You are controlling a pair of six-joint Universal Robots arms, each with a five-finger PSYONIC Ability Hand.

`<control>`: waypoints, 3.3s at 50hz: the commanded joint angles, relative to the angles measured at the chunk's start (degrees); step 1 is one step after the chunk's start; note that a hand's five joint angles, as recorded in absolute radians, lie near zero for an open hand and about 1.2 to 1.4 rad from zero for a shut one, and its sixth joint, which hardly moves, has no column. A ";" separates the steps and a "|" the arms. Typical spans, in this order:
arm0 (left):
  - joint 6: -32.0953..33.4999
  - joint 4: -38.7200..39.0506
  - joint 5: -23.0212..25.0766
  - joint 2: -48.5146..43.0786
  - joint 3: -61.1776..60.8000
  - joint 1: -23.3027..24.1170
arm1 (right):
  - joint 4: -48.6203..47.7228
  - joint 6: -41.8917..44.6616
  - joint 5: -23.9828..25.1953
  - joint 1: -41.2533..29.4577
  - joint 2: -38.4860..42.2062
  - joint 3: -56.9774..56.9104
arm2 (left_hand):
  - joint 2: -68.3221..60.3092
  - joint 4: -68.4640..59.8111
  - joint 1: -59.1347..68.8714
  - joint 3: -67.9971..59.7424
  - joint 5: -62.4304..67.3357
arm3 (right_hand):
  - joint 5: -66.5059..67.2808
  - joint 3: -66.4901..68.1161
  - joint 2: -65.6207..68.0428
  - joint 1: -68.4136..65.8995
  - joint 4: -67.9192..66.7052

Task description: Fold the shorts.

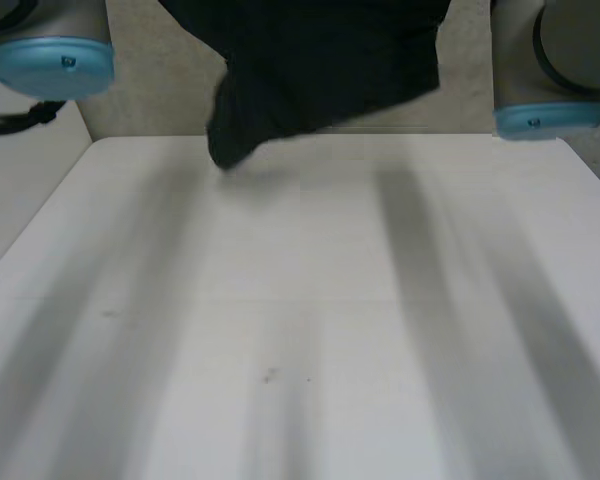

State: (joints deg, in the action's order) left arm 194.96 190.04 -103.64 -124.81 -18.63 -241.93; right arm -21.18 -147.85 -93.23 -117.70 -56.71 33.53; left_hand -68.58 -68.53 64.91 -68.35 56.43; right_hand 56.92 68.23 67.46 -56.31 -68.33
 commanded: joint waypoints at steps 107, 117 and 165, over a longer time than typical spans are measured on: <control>29.86 -11.71 19.55 -23.55 -28.04 -1.87 | 35.69 16.10 8.59 2.74 -13.25 66.67 | -11.42 -11.47 15.09 -11.65 13.57 | 13.08 11.77 12.54 -23.69 -11.67; 23.37 -13.47 9.51 -14.50 -37.88 -1.96 | 35.69 16.10 8.59 2.39 -13.34 66.67 | -11.42 -11.47 15.09 -11.65 13.57 | 13.08 11.77 12.54 -23.69 -11.67; 13.69 -22.00 10.74 -10.62 -38.25 -4.77 | 35.69 15.92 8.77 2.92 -13.96 68.25 | 34.49 34.44 -30.81 34.25 -32.33 | 13.08 11.77 12.54 -23.69 -11.67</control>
State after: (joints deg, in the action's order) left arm 208.48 167.51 -94.29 -131.71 -58.83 -244.45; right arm 14.59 -131.92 -84.49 -114.75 -70.66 101.47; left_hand -27.21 -26.83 26.83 -27.46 16.84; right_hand 56.95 68.23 67.47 -56.31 -68.33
